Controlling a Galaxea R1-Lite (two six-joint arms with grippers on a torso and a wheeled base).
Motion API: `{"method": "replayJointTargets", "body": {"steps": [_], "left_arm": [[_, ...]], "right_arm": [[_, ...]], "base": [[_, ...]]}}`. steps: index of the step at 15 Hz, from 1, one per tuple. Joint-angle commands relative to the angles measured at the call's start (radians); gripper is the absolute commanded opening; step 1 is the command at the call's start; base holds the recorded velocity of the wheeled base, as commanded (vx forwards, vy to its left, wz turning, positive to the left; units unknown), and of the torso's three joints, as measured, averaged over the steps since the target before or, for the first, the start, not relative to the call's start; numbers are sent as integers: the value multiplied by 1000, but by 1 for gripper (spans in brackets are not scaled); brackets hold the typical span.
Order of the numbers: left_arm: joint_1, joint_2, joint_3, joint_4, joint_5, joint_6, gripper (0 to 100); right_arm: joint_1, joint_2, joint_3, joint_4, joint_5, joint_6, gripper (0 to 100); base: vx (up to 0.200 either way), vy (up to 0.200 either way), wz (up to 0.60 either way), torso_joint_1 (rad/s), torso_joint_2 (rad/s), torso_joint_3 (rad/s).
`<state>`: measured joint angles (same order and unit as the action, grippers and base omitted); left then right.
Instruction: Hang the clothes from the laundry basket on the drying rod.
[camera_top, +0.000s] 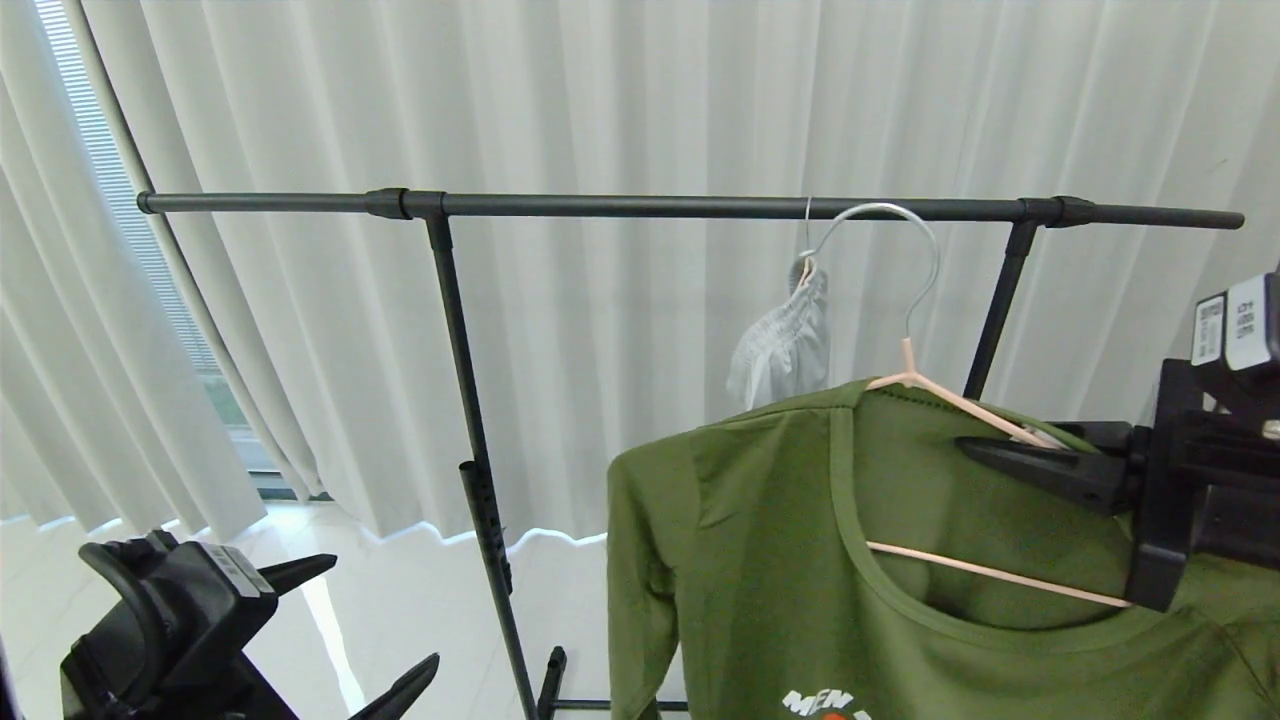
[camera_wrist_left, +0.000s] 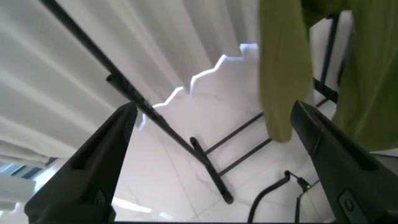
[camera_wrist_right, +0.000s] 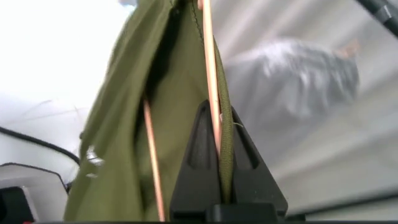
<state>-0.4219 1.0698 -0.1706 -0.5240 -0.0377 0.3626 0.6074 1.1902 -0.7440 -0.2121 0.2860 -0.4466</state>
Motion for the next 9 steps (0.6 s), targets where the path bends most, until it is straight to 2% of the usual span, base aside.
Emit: {"method": "replayJointTargets", "body": {"steps": [1, 3, 9], "left_arm": [[34, 4, -7, -1, 1, 3, 100], [77, 9, -6, -1, 1, 7, 100], [175, 25, 3, -1, 50, 10, 100]], "right_arm": [[-81, -69, 0, 63, 1, 5, 0], [-158, -147, 20, 169, 4, 6, 0], [-336, -334, 120, 292, 2, 63, 0]], "base": [[0, 0, 0, 0, 0, 0], [0, 0, 0, 0, 0, 0], [0, 0, 0, 0, 0, 0]]}}
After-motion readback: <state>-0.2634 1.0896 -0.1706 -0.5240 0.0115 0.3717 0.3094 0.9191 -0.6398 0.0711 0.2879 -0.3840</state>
